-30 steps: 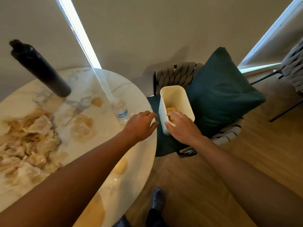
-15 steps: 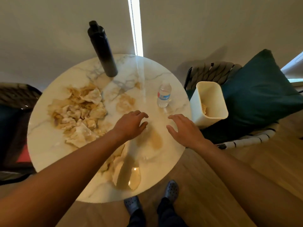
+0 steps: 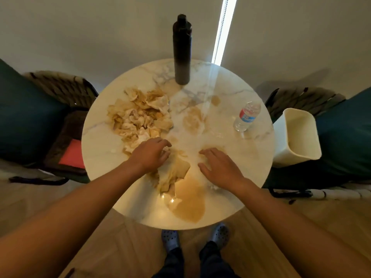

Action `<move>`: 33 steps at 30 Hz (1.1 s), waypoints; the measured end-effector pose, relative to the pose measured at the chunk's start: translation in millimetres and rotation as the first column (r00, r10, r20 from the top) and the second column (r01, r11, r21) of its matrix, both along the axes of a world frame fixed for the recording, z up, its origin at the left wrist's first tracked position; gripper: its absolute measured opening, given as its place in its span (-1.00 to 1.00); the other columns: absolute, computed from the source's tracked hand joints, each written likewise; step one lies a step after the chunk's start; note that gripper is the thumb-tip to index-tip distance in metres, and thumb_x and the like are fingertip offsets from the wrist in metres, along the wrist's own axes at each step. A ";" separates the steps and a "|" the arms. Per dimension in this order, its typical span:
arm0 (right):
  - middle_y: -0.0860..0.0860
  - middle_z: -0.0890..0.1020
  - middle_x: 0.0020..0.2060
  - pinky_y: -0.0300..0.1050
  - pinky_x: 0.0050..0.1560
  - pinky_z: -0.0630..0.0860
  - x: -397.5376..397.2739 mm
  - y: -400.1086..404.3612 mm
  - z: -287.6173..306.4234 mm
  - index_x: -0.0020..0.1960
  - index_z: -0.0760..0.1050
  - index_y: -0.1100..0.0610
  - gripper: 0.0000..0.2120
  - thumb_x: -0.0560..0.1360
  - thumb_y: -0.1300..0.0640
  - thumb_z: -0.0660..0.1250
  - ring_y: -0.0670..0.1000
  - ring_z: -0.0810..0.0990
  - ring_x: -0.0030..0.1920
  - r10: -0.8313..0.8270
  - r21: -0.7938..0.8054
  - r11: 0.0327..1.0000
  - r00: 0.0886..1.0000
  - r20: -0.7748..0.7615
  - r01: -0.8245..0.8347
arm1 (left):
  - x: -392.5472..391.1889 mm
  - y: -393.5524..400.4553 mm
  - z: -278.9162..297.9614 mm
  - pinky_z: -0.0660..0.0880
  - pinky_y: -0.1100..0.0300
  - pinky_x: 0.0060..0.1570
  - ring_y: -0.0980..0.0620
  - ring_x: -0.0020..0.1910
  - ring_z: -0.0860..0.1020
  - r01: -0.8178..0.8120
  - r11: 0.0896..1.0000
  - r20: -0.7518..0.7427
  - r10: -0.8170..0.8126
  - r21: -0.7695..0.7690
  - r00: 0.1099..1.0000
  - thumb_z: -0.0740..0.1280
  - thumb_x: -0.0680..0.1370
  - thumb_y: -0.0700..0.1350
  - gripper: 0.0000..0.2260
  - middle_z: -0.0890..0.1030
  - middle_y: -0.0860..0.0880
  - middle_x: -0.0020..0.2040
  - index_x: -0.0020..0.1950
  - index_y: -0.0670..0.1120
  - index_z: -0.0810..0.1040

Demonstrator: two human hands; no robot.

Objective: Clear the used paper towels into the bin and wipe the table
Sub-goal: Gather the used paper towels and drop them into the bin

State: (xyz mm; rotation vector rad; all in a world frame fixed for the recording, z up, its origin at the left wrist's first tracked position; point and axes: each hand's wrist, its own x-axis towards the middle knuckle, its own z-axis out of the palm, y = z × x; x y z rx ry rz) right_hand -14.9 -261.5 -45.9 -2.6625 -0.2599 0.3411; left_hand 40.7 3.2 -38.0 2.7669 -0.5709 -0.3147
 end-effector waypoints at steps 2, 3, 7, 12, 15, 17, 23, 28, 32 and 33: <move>-0.03 0.47 0.36 0.01 0.30 0.43 1.6 15.7 -3.8 0.44 0.40 -0.02 -0.57 0.60 -0.10 0.26 0.08 0.48 0.30 0.045 -0.009 0.999 0.999 -0.010 -0.045 | -3.4 13.0 -2.5 0.51 0.00 0.09 -0.03 0.18 0.53 0.010 1.000 0.008 -0.010 -0.014 1.000 0.27 0.61 0.05 -0.74 0.58 0.01 0.19 0.27 0.02 0.53; -0.02 0.47 0.36 0.02 0.28 0.43 2.1 22.5 -6.2 0.44 0.40 -0.02 -0.56 0.59 -0.09 0.27 0.09 0.49 0.30 0.070 -0.013 0.997 0.997 -0.016 -0.070 | -5.6 18.4 -4.1 0.51 0.00 0.08 -0.04 0.17 0.54 0.019 1.000 0.013 -0.018 -0.017 1.000 0.28 0.61 0.05 -0.74 0.58 0.00 0.19 0.26 0.01 0.54; -0.01 0.49 0.33 0.01 0.21 0.45 2.5 50.7 -17.7 0.42 0.42 -0.01 -0.56 0.56 -0.05 0.31 0.10 0.52 0.25 0.153 -0.031 0.988 0.988 -0.033 -0.154 | -15.7 36.6 -12.2 0.52 -0.01 0.04 -0.05 0.10 0.56 0.080 0.997 0.047 -0.080 -0.001 0.996 0.30 0.58 0.08 -0.71 0.61 -0.01 0.13 0.23 0.00 0.58; -0.02 0.46 0.34 0.01 0.18 0.49 1.3 72.3 -28.0 0.42 0.38 -0.08 -0.50 0.53 -0.19 0.30 0.09 0.52 0.24 0.196 -0.079 0.976 0.979 -0.061 -0.201 | -25.9 47.7 -29.3 0.51 0.06 -0.07 -0.05 0.01 0.58 0.198 0.980 0.103 -0.200 0.029 0.974 0.34 0.54 0.09 -0.73 0.63 -0.01 0.05 0.16 -0.01 0.61; -0.02 0.44 0.34 0.00 0.17 0.51 0.6 84.1 -32.0 0.41 0.39 -0.13 -0.46 0.50 -0.32 0.29 0.06 0.48 0.25 0.216 -0.077 0.972 0.973 -0.080 -0.222 | -26.2 49.5 -35.7 0.50 0.05 -0.03 -0.03 0.06 0.56 0.180 0.984 0.104 -0.180 0.007 0.978 0.31 0.56 0.09 -0.74 0.61 0.01 0.09 0.19 0.02 0.59; -0.01 0.42 0.33 0.00 0.15 0.52 0.1 89.8 -36.2 0.34 0.46 -0.12 -0.50 0.49 -0.34 0.31 0.06 0.46 0.24 0.243 -0.084 0.965 0.966 -0.090 -0.250 | -25.3 50.6 -37.9 0.47 0.05 0.01 -0.02 0.08 0.54 0.155 0.988 0.098 -0.153 -0.010 0.983 0.29 0.58 0.09 -0.74 0.60 0.03 0.12 0.21 0.03 0.58; 0.05 0.50 0.06 -0.01 -0.11 0.52 -0.6 98.2 -49.0 -0.02 0.52 0.13 -0.88 0.56 0.07 0.32 0.09 0.48 -0.03 0.205 0.037 0.978 0.979 -0.005 -0.205 | -22.8 55.4 -39.4 0.47 0.05 0.01 0.02 0.08 0.54 0.129 0.990 0.104 -0.124 -0.049 0.987 0.25 0.59 0.07 -0.76 0.60 0.07 0.13 0.19 0.05 0.59; -0.03 0.42 -0.23 -0.09 -0.24 0.31 5.2 86.5 -40.1 -0.18 0.32 0.08 -0.83 0.50 0.26 0.28 0.01 0.39 -0.22 0.117 0.168 0.980 0.992 -0.053 -0.107 | -21.3 54.4 -40.8 0.49 0.03 0.01 0.02 0.08 0.55 0.134 0.990 0.113 -0.127 -0.053 0.986 0.28 0.59 0.05 -0.77 0.59 0.07 0.13 0.19 0.04 0.58; -0.10 0.41 -0.14 -0.11 -0.22 0.34 9.0 74.8 -34.1 0.02 0.37 -0.01 -0.86 0.54 0.21 0.24 -0.03 0.37 -0.13 0.109 0.173 0.979 0.994 0.020 -0.111 | -18.3 51.4 -40.2 0.49 0.03 0.02 0.01 0.09 0.55 0.141 0.989 0.110 -0.134 -0.051 0.985 0.26 0.58 0.07 -0.75 0.60 0.06 0.13 0.20 0.04 0.58; -0.10 0.40 -0.10 -0.11 -0.21 0.38 9.6 72.5 -32.7 0.10 0.41 -0.02 -0.82 0.56 0.20 0.23 -0.04 0.38 -0.09 0.097 0.160 0.982 0.994 0.055 -0.105 | -17.8 50.1 -39.5 0.49 0.03 0.02 0.00 0.08 0.55 0.143 0.988 0.108 -0.137 -0.051 0.985 0.24 0.58 0.08 -0.74 0.60 0.06 0.12 0.20 0.04 0.58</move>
